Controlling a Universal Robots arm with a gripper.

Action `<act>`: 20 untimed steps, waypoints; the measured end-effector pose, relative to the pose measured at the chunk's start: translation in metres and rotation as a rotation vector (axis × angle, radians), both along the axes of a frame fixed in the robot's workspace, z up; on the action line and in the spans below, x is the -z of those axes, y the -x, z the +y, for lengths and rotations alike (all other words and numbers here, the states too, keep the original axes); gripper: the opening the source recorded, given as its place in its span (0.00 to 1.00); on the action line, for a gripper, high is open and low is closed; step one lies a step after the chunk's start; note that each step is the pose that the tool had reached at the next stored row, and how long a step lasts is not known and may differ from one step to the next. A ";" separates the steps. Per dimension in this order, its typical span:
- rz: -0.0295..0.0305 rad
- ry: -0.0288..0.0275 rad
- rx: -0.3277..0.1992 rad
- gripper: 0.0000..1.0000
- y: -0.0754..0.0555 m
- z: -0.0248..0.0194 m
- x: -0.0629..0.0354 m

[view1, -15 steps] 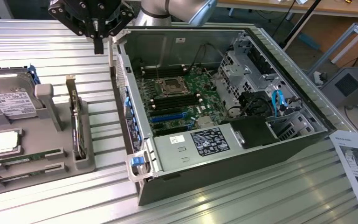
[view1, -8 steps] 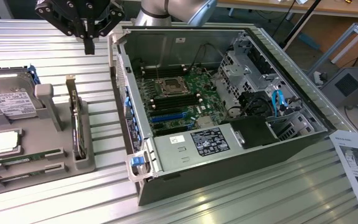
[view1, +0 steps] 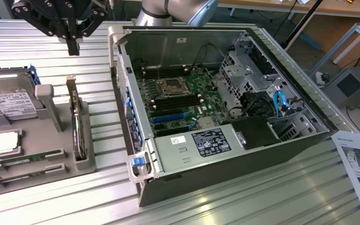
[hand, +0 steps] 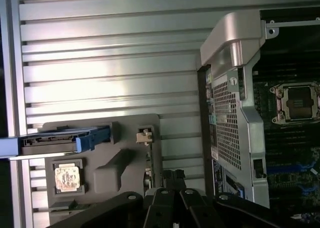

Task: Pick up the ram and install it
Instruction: 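Reach for the ram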

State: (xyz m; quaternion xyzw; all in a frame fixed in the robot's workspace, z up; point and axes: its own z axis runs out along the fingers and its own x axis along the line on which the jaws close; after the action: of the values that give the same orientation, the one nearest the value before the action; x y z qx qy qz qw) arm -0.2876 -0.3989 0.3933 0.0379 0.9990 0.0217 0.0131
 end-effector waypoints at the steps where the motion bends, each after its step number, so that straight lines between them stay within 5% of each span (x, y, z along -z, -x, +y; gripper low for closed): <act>1: -0.0001 -0.0001 0.000 0.11 0.003 0.0000 0.0000; 20: 0.0001 0.0000 0.000 0.11 0.060 0.0000 0.0000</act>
State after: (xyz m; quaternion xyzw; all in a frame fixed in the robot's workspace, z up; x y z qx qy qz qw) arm -0.3472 -0.3989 0.3933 0.0379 0.9990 0.0217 0.0131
